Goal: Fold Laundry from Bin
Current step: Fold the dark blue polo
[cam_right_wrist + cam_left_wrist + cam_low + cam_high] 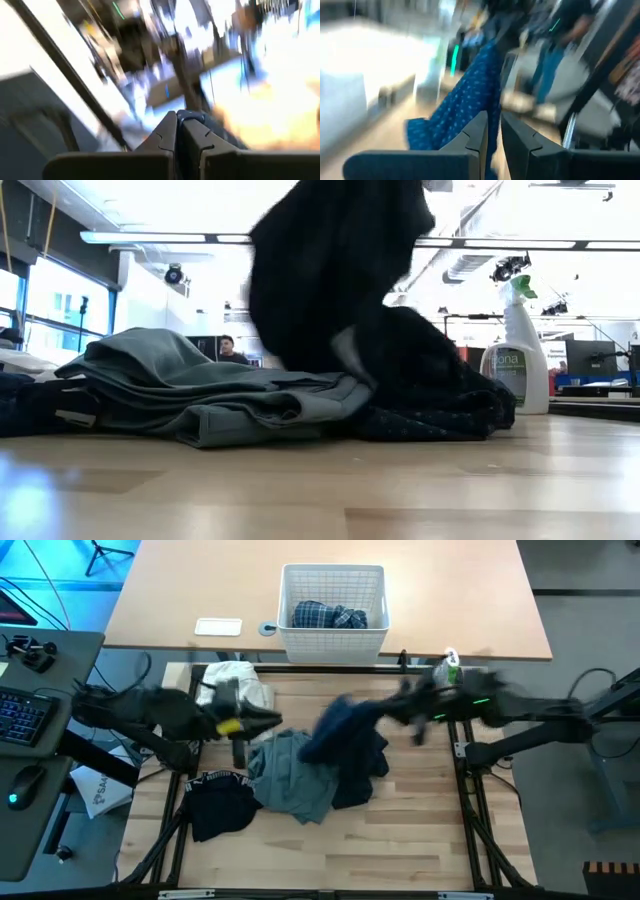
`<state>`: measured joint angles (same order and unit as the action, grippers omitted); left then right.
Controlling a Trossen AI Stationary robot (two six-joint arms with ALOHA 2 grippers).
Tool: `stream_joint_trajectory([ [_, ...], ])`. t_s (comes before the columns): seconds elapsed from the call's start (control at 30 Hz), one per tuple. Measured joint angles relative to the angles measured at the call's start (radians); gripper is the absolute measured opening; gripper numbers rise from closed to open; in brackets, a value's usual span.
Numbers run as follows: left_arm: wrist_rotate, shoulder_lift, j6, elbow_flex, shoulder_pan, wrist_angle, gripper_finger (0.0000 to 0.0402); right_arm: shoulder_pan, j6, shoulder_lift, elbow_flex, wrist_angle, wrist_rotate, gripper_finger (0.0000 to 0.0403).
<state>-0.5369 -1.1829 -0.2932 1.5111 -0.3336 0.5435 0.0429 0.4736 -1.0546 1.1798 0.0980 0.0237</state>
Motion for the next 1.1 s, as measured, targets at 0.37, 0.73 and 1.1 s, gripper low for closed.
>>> stream_joint_trajectory([
  [0.37,0.085,-0.066,0.199,0.011,0.123,-0.096,0.0096,0.117,-0.194,0.169,0.174,-0.006,0.046,0.0001],
  [0.73,0.369,-0.254,0.217,-0.083,0.322,-0.113,0.015,0.15,-0.221,0.031,0.325,-0.005,-0.094,0.0001],
  [1.1,0.461,-0.224,0.283,-0.095,0.323,-0.384,0.0141,0.14,-0.141,-0.081,0.392,0.232,0.136,0.0],
])
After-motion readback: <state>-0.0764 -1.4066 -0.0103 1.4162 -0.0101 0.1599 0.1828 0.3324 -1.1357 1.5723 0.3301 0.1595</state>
